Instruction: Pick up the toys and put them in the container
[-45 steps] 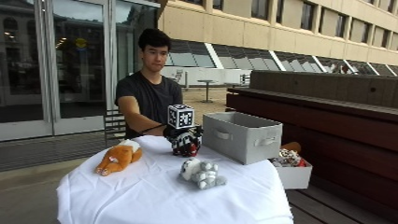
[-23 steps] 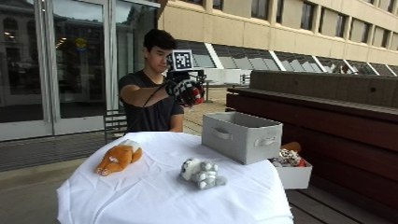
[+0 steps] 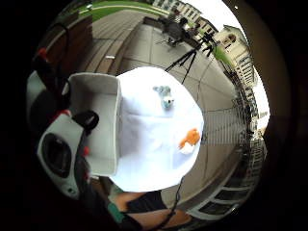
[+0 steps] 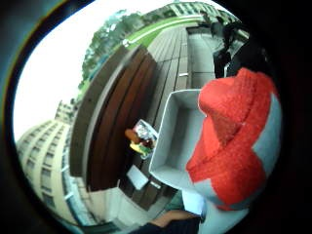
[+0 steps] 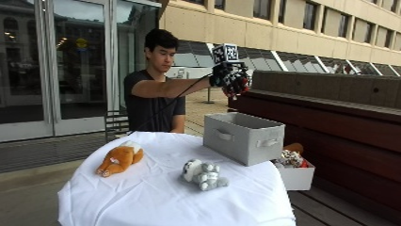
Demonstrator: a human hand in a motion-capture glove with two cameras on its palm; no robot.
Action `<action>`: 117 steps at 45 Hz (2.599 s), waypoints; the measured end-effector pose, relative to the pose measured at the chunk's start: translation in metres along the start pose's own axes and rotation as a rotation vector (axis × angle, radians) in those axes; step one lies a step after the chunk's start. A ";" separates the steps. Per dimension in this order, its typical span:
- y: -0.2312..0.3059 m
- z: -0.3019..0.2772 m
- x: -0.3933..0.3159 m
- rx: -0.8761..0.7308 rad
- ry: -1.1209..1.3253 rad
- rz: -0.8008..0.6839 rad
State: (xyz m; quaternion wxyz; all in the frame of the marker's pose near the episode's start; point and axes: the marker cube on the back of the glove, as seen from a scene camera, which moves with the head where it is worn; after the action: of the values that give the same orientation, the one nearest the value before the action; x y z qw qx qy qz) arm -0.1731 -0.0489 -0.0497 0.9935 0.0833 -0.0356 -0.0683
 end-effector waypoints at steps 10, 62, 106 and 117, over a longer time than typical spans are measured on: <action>-0.008 0.067 -0.021 -0.092 -0.004 -0.073; 0.116 0.054 0.374 -0.171 0.149 0.257; 0.252 0.213 0.418 -0.377 0.126 0.406; 0.245 0.200 0.418 -0.261 0.118 0.439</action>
State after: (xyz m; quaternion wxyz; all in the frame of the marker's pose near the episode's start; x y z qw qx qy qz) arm 0.2554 0.0988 0.2133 0.9872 -0.0515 0.0144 0.1500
